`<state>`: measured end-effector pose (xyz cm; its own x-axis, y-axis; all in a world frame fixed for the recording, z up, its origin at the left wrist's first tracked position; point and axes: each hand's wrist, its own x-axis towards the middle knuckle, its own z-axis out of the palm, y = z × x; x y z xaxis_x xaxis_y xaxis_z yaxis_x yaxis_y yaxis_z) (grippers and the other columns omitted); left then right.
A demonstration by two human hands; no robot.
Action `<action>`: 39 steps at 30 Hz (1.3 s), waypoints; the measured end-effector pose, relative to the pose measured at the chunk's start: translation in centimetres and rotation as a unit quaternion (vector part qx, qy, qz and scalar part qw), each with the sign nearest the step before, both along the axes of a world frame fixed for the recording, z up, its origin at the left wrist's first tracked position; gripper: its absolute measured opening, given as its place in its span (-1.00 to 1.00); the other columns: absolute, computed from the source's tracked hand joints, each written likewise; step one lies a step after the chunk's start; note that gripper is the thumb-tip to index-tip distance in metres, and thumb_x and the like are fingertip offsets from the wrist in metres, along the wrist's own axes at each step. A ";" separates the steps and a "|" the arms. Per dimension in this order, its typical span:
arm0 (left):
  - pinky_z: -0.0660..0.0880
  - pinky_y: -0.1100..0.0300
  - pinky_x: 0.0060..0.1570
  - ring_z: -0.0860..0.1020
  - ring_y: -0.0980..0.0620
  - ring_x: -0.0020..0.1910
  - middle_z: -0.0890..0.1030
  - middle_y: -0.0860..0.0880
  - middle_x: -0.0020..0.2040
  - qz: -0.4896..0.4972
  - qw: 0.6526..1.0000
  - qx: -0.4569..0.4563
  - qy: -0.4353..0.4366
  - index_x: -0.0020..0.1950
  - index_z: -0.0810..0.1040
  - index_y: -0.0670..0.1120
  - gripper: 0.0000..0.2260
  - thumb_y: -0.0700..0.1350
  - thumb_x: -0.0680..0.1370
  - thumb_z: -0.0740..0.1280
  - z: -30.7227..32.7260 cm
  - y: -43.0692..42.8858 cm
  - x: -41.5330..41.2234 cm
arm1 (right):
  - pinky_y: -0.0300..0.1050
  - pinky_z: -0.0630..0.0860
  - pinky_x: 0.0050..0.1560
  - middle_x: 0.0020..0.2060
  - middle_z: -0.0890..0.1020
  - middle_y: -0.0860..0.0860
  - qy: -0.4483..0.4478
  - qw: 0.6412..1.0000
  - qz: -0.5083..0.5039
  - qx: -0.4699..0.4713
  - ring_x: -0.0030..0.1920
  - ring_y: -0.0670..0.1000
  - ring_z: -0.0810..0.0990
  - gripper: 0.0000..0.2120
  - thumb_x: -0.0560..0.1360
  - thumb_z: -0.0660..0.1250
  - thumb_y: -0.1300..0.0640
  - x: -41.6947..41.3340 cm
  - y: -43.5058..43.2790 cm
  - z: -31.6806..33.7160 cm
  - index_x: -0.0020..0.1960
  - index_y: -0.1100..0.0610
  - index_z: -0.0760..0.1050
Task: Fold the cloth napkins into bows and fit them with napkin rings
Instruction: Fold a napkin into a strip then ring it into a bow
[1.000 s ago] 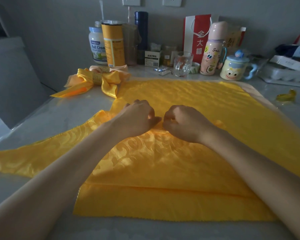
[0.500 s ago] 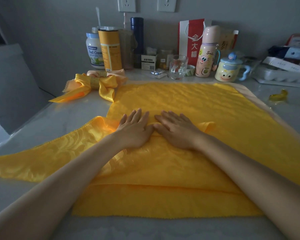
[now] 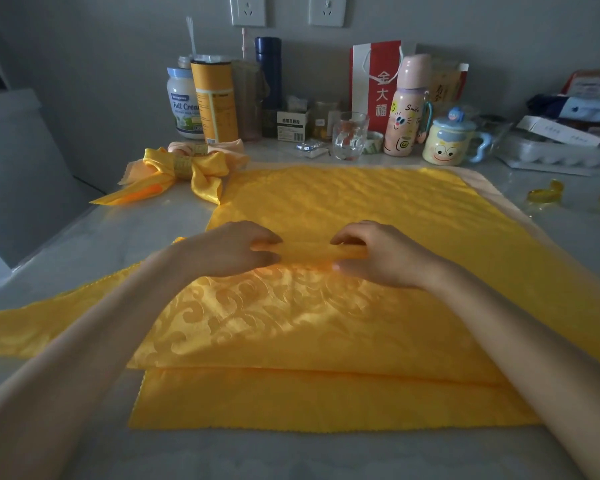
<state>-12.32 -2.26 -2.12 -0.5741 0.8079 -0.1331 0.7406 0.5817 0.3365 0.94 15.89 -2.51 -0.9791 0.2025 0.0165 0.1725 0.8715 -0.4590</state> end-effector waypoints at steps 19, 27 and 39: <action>0.33 0.18 0.08 0.45 0.01 0.11 0.50 0.03 0.05 0.008 0.963 0.173 0.208 0.08 0.53 -0.08 -0.82 -0.24 0.49 0.34 -1.7 0.5 0.6 | -0.19 0.17 -0.11 -0.17 0.38 -0.04 0.085 0.968 -0.012 0.237 -0.01 0.07 0.43 -0.79 0.40 0.32 0.27 0.2 1.4 -0.2 -0.15 0.06 0.30; 0.25 0.10 0.18 0.37 0.07 0.08 0.44 0.07 0.03 0.026 0.986 0.068 0.152 -0.06 0.52 -0.01 -0.62 0.27 0.52 0.14 -1.4 1.2 2.4 | -0.09 0.29 0.05 -0.04 0.45 0.02 -0.045 0.979 -0.015 0.197 0.11 0.08 0.42 -0.93 0.47 0.21 0.13 1.5 0.0 0.6 -0.06 0.08 0.44; -0.12 -0.08 0.47 -0.01 0.04 0.52 0.11 0.03 0.53 0.006 0.984 -0.010 0.180 0.52 0.08 0.07 -0.53 0.14 0.62 -0.07 -3.6 1.9 2.7 | -0.04 -0.10 0.48 0.54 0.00 0.00 -0.072 0.987 0.022 0.144 0.52 -0.02 -0.04 -0.50 0.63 -0.13 -0.12 -1.9 -1.8 -2.9 0.53 0.01 0.01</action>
<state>-9.58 -0.37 -5.68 -0.5957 0.8006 0.0643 0.8032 0.5943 0.0419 -0.97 14.05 -5.37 -0.9834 0.1667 -0.0720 0.1765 0.9705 -0.1640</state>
